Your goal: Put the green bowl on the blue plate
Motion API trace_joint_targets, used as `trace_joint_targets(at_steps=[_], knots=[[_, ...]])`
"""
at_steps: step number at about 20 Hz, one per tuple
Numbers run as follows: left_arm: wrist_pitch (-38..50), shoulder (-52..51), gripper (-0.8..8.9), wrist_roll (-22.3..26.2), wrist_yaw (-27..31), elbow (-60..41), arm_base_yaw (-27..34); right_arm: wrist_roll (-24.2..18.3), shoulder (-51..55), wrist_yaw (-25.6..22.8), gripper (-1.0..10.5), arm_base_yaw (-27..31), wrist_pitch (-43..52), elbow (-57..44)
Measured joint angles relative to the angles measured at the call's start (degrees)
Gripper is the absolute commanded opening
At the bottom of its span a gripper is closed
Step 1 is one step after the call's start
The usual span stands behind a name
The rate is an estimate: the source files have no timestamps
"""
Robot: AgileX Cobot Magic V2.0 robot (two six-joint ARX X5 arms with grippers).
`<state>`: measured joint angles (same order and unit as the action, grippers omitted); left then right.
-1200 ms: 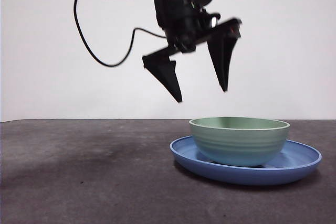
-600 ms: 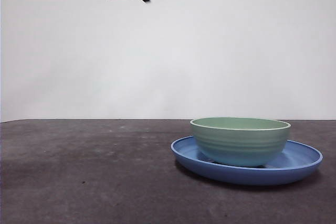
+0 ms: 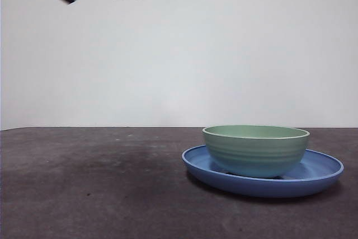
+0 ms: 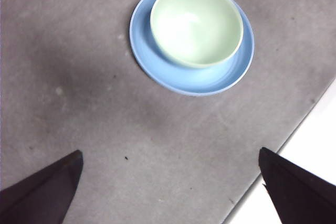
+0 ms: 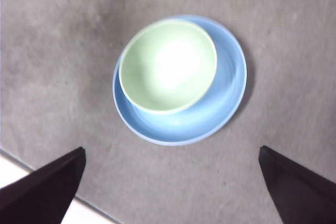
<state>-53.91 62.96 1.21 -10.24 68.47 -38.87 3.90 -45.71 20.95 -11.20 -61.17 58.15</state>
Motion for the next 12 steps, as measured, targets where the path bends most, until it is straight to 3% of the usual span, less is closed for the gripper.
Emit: trace_joint_targets(at_steps=[3,7,12], knots=[[4.6,-7.6,5.63,0.0,0.0,-8.4,0.0,0.0,-1.2,0.0,5.9,0.0,-0.3,0.0],[5.6,-11.8,5.63,-0.3,0.0,-9.7,0.0,0.0,-2.4,-0.2,5.9,0.0,-0.3,0.0],[5.3,-12.3,5.63,-0.5,0.0,-9.7,0.0,0.0,-7.0,-7.3,5.7,0.0,-1.1,0.0]])
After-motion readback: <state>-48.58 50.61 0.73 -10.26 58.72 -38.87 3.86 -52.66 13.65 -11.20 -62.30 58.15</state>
